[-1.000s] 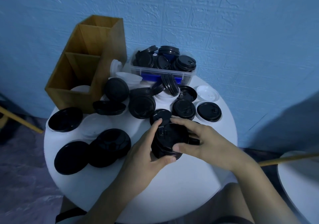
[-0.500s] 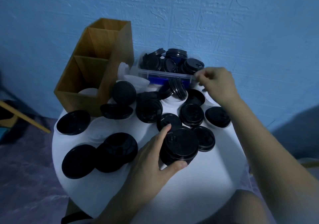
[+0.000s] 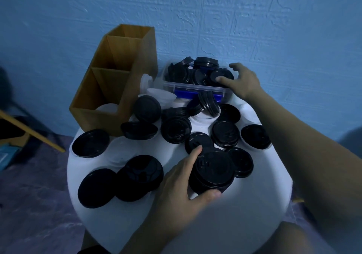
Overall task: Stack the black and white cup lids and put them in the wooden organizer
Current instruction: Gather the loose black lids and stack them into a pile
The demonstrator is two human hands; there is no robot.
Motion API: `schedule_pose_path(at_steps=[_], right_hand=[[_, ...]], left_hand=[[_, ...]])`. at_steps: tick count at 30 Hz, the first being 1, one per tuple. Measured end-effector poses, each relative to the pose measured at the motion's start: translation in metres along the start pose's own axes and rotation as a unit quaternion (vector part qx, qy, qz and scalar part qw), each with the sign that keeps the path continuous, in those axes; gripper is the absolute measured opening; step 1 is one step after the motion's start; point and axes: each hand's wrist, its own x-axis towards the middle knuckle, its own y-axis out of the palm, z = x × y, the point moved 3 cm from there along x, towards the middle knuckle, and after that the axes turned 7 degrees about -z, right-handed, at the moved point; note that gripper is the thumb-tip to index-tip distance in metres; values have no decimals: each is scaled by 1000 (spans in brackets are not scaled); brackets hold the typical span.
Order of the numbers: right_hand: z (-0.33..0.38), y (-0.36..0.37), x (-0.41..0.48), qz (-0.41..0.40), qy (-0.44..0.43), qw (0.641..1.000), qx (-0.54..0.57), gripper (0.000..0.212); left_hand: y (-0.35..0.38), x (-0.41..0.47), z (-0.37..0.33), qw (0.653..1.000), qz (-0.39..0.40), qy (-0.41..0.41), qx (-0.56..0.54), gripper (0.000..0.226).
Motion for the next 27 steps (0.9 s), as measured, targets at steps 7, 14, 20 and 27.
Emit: schedule_pose_path(at_steps=[7, 14, 20, 27], right_hand=[[24, 8, 13, -2, -30, 999, -16, 65], [52, 28, 47, 12, -112, 982, -153, 45], [53, 34, 40, -45, -139, 977, -157, 32], [70, -13, -46, -106, -190, 976, -27, 36]], left_hand=[[1, -1, 0, 1000, 8, 7, 0, 93], [0, 4, 2, 1000, 14, 15, 7, 93], [-1, 5, 1, 1000, 12, 7, 3, 94], [-1, 4, 3, 1000, -1, 1, -7, 93]])
